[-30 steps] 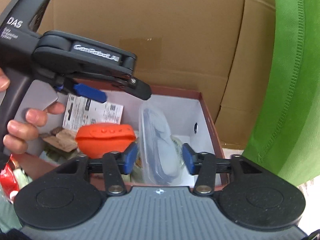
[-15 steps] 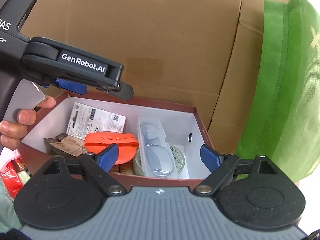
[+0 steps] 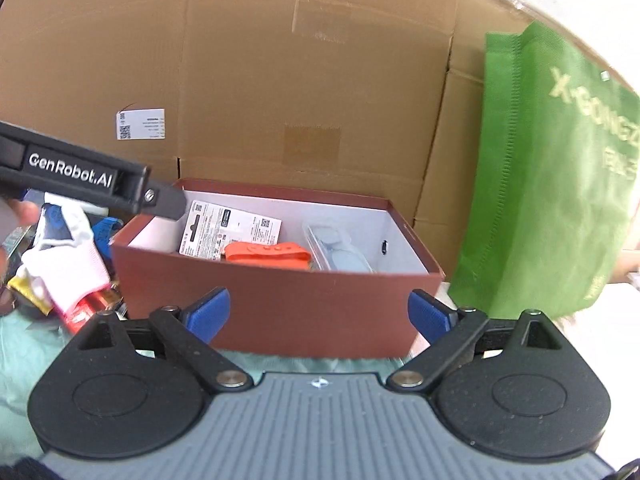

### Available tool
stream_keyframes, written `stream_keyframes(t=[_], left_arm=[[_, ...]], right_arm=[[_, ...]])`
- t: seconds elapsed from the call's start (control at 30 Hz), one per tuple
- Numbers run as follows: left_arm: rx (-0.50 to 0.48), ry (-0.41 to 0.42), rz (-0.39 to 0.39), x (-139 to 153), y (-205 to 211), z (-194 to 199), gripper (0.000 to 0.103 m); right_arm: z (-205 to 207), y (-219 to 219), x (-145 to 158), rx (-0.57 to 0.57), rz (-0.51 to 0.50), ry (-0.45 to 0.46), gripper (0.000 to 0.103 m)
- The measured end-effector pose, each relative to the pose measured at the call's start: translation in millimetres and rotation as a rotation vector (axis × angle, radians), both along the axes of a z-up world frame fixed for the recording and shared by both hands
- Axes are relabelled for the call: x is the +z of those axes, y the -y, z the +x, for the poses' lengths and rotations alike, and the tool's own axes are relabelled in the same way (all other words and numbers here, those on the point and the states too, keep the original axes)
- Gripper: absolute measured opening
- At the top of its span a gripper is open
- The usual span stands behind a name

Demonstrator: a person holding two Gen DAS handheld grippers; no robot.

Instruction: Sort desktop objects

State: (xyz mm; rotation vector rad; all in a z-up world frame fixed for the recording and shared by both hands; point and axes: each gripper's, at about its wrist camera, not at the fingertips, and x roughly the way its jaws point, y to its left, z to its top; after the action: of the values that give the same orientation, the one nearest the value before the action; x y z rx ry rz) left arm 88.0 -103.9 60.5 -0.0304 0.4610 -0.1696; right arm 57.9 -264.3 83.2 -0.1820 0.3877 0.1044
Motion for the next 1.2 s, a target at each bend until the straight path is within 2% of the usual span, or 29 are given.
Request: stream_keyframes(t=[0.07, 0.37, 0.73, 1.2], left_arm=[[0.006, -0.004, 0.011, -9, 1, -2, 0.101], [0.016, -0.024, 0.060, -29, 0, -38, 0.101], [0.015, -0.094, 0.059, -48, -7, -51, 0.101], [-0.002, -0.127, 0.054, -51, -11, -54, 0.101]], right_arm=[[-15, -6, -5, -0.004, -0.004, -0.005, 0.098], [-53, -22, -23, -0.049, 0.005, -0.059, 0.098], [-65, -29, -37, -0.117, 0.040, -0.117, 0.098], [-69, -44, -33, -0.099, 0.014, -0.112, 0.098]])
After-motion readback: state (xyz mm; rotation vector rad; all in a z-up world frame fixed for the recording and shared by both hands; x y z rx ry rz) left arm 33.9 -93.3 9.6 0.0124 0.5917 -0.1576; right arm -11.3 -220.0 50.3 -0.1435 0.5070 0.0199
